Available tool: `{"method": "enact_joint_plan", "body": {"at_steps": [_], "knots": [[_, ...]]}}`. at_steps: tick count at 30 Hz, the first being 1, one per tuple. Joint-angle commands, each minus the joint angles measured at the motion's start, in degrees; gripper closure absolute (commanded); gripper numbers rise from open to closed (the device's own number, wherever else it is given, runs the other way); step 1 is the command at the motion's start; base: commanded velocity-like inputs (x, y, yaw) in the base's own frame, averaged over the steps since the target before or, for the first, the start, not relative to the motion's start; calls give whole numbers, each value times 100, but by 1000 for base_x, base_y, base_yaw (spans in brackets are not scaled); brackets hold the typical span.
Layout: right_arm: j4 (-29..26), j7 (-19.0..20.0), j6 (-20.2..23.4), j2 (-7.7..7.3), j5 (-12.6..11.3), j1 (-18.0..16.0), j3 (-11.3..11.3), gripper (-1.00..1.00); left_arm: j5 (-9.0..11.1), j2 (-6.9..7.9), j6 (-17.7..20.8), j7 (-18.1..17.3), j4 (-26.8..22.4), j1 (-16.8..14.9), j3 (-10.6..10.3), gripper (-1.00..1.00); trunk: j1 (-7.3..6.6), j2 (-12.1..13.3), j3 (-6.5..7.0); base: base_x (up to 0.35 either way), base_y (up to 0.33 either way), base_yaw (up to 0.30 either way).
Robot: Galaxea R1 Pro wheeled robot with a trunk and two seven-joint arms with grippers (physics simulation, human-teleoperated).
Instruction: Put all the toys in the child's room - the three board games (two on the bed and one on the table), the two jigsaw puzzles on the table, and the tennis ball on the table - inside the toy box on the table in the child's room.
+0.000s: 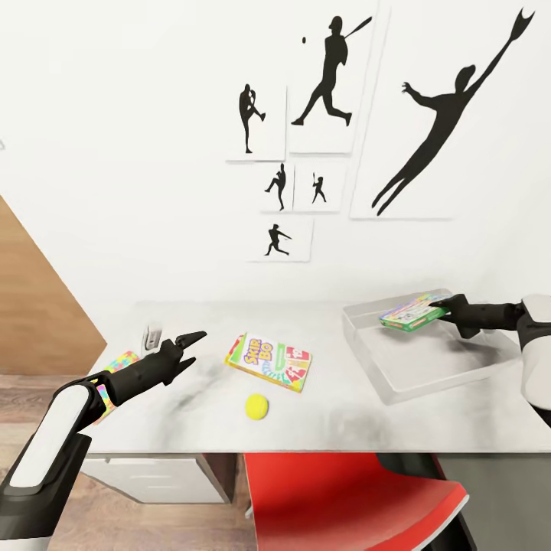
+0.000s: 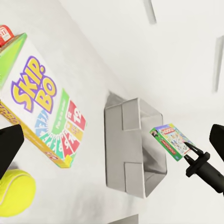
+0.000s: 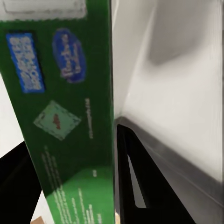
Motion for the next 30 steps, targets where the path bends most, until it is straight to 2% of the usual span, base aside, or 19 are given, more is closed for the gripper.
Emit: {"method": "enact_joint_plan", "body": {"at_steps": [1, 13, 20, 30], "knots": [[-4, -60, 16, -2, -60, -7, -32, 100, 61, 0, 20, 54, -6, -5, 4, -100, 3, -12, -19, 0, 0, 4], [-5, -60, 16, -29, -62, 21, -46, 100, 60, 0, 20, 54, -7, -5, 9, -100, 3, -12, -83, 0, 0, 1], [-5, -61, 16, -122, -59, 25, -73, 100, 59, 0, 20, 53, -9, -5, 10, -100, 3, -12, -89, 0, 0, 0], [-5, -62, 16, -163, -59, 11, -87, 100, 61, 0, 20, 54, -8, -5, 11, -100, 3, -12, -145, 0, 0, -40]]}}
